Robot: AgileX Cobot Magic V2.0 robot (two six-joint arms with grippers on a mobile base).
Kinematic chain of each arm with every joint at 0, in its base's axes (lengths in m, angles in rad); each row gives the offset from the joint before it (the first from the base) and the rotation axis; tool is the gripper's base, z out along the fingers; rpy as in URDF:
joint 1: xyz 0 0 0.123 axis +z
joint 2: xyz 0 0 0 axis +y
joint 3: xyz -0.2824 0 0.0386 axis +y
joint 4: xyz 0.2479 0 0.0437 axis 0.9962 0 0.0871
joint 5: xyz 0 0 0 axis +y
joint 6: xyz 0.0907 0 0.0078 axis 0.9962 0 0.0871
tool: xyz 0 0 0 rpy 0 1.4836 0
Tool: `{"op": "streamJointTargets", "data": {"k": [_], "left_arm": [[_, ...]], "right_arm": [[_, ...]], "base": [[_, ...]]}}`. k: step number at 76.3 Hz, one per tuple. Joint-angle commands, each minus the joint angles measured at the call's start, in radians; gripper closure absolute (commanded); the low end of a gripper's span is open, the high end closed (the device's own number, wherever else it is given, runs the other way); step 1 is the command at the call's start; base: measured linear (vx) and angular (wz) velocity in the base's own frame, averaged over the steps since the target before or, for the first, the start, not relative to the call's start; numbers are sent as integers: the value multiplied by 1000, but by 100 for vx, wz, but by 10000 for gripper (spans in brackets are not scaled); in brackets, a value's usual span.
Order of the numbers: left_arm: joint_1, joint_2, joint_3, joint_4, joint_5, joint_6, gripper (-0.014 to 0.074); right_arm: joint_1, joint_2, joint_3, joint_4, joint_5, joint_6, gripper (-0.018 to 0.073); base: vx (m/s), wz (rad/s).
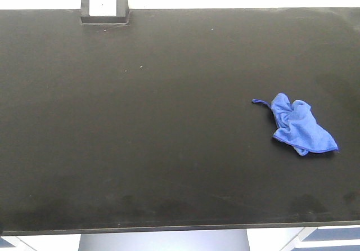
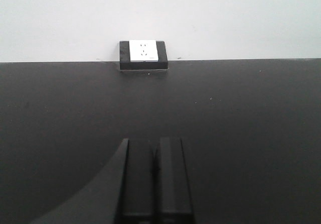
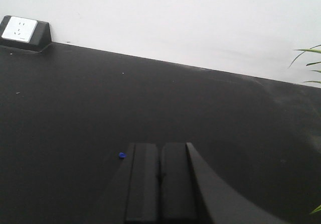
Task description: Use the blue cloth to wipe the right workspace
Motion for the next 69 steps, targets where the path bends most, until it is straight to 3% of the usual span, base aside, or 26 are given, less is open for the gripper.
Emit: {"op": "streamJointTargets", "data": {"k": [1,8,15,43,51,69], "left_arm": [[0,-10,-25,-3,-91,1,603],[0,-10,-25,-3,-91,1,603],[0,-10,-25,-3,-91,1,603],[0,-10,-25,-3,-91,1,603],[0,-10,-25,-3,-91,1,603],[0,-10,-25,-3,-91,1,603]], "right_arm": [[1,-1,-26,-42,-80,2,566],[1,-28,-10,-88,-106,47,566],[1,-75,70,-125,-226,97,566],[1,-381,654,-146,-716,220,566],[0,-478,649,-146,-589,230,566],[0,-471,660,-143,-588,234,566]], "base": [[0,0],[0,0],[0,0],[0,0],[0,0],[0,0]]}}
